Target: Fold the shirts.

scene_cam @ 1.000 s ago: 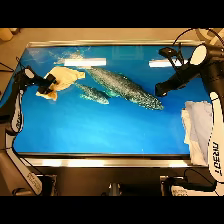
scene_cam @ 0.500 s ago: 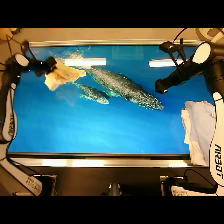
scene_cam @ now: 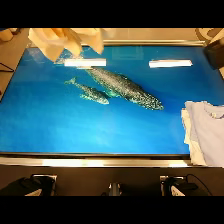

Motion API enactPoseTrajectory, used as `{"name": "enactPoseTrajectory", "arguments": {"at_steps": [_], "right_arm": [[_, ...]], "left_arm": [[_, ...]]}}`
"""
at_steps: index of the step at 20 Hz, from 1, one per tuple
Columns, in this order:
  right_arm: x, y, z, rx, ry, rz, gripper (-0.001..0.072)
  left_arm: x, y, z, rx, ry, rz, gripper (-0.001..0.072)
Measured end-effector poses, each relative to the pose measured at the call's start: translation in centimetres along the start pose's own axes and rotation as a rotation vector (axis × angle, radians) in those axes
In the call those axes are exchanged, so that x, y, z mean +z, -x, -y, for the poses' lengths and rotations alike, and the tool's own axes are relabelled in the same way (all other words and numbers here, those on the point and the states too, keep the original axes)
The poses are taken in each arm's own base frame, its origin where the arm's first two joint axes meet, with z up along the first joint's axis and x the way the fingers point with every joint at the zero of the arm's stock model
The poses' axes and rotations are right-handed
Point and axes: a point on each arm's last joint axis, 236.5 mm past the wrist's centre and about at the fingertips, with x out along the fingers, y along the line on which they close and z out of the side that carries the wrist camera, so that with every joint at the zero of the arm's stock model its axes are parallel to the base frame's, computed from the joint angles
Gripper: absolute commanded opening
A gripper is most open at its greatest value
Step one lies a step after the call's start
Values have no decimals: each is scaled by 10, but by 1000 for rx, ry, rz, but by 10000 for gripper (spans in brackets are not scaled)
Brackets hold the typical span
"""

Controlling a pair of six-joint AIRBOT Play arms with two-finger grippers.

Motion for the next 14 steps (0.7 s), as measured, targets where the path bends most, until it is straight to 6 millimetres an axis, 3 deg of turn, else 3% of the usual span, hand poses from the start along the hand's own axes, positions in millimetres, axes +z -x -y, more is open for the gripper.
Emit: {"name": "enactPoseTrajectory", "arguments": {"at_steps": [1,2,3,4,7,8,10,11,12,13,14], "right_arm": [[-1,15,2,-11,-1,6,685],[-8,25,1,-8,-2,-12,627],[-17,30,-3,6,-1,-44,549],[-30,31,-9,32,5,-94,549],[-75,13,-37,142,42,-277,567],[-92,1,-48,185,53,-347,567],[-125,-23,-72,273,72,-473,569],[-141,-36,-87,324,74,-527,571],[-154,-48,-102,377,73,-563,621],[-164,-57,-119,434,69,-590,652],[-173,-67,-136,494,60,-610,652]], "left_arm": [[-19,0,12,-16,5,-55,34],[-49,-6,21,-26,6,-142,34],[-84,-16,31,-44,11,-235,34],[-128,-26,40,-58,11,-346,34],[-278,-50,52,-46,37,-673,35],[-327,-50,49,-20,45,-775,34],[-406,-44,42,29,66,-936,47],[-436,-39,37,56,77,-1002,223],[-452,-35,32,76,84,-1037,476],[-459,-34,27,96,95,-1057,637],[-462,-32,21,114,106,-1076,658]]}}
